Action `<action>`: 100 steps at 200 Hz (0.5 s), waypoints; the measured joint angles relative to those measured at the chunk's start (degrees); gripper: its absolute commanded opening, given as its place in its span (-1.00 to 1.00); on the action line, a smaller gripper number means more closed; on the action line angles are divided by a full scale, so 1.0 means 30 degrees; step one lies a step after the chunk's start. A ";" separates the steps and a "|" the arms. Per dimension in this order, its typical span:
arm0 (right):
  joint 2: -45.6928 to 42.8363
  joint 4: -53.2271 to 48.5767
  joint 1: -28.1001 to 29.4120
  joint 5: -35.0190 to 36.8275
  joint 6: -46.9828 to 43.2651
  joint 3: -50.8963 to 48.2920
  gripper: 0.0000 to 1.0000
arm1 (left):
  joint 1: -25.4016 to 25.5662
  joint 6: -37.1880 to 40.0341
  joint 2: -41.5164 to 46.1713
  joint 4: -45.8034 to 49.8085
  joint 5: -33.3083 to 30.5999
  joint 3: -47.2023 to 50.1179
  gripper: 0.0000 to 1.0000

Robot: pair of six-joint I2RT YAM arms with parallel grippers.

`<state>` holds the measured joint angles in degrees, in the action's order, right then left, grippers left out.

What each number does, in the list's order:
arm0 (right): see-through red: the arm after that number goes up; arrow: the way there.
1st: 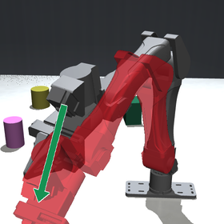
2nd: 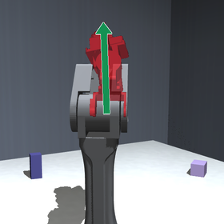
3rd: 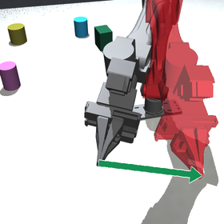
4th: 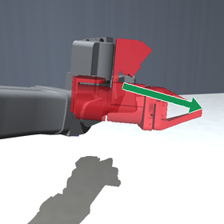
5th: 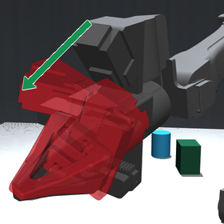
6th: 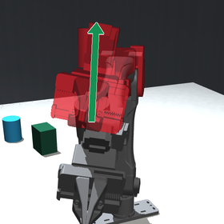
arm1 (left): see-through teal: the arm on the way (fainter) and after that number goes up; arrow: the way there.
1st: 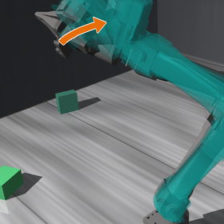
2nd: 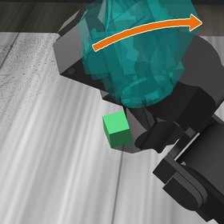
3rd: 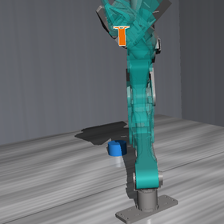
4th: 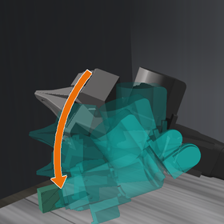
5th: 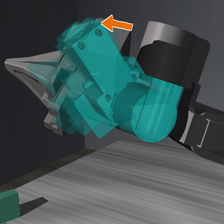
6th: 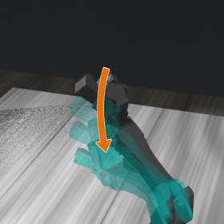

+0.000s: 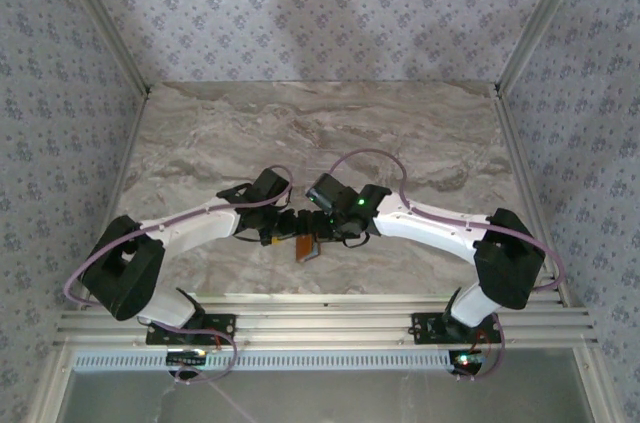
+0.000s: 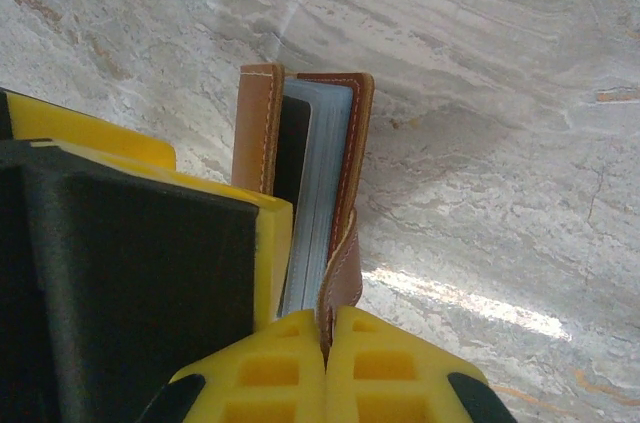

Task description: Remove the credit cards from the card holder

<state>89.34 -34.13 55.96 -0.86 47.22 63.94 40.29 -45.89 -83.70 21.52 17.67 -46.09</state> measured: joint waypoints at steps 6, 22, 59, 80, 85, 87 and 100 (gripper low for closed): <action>0.0000 0.0007 0.0000 0.0000 0.0000 -0.0022 -1.00 | 0.0000 0.0007 -0.0036 0.0109 -0.0087 -0.0022 0.66; -0.0029 0.0022 0.0000 0.0000 0.0007 -0.0087 -1.00 | 0.0000 0.0153 -0.0058 0.0430 -0.0350 -0.0131 0.59; -0.0321 0.0029 -0.0175 0.0007 0.0073 -0.0692 -1.00 | 0.0000 0.0277 -0.0007 0.1209 -0.1348 -0.0306 0.44; -0.0321 0.0073 -0.0488 0.0015 0.0131 -0.1224 -1.00 | -0.0022 0.0306 0.0240 0.1450 -0.1690 -0.0306 0.29; -0.0321 0.0095 -0.0568 0.0015 0.0138 -0.1377 -1.00 | -0.0029 0.0284 0.0321 0.1486 -0.1756 -0.0306 0.26; -0.0321 0.0102 -0.0605 0.0015 0.0146 -0.1428 -1.00 | -0.0044 0.0313 0.0364 0.1494 -0.1763 -0.0306 0.25; -0.0321 0.0226 -0.0809 0.0015 0.0153 -0.1749 -1.00 | -0.0109 0.0335 0.0590 0.1639 -0.1909 -0.0306 0.18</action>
<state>88.38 -33.45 53.54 -0.82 47.68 58.70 39.97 -44.88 -81.93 26.44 11.94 -47.00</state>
